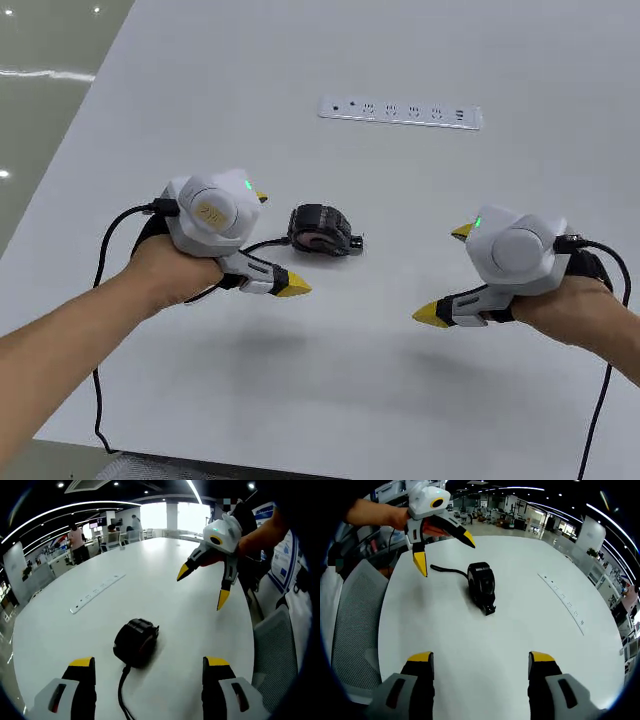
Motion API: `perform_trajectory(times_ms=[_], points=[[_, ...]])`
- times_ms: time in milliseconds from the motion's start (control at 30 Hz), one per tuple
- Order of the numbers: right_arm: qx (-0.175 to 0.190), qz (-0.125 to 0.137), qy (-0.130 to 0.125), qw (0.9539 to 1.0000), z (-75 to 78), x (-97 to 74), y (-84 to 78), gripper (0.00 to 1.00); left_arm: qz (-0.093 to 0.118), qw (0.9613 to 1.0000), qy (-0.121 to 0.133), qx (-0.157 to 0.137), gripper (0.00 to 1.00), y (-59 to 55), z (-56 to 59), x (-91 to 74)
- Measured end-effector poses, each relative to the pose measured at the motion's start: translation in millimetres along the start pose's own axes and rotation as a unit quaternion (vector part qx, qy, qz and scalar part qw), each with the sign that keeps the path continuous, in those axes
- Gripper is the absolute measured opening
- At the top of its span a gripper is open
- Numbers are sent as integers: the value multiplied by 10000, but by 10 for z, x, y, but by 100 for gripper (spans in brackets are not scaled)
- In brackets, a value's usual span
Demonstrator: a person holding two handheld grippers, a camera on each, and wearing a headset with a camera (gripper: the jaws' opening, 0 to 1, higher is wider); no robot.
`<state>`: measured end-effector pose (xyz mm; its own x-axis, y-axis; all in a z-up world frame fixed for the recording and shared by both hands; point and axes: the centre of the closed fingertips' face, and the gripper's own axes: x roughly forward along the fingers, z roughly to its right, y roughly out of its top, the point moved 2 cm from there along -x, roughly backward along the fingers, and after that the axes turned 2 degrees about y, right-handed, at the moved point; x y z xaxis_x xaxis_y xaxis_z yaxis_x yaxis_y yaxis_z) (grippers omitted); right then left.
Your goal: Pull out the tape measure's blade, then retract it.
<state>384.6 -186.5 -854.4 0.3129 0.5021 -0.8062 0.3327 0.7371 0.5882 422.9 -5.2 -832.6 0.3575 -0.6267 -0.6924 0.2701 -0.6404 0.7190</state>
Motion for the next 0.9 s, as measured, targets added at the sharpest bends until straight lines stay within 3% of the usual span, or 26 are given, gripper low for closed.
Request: perform_trajectory(times_ms=[600,900], points=[[-503,-234,325,9979,73,496,-41,72,-250,9969,-399,638,74,32,-95,302],[-651,-186,410,9969,131,605,84,68,-325,9929,-630,951,71,53,-106,451]])
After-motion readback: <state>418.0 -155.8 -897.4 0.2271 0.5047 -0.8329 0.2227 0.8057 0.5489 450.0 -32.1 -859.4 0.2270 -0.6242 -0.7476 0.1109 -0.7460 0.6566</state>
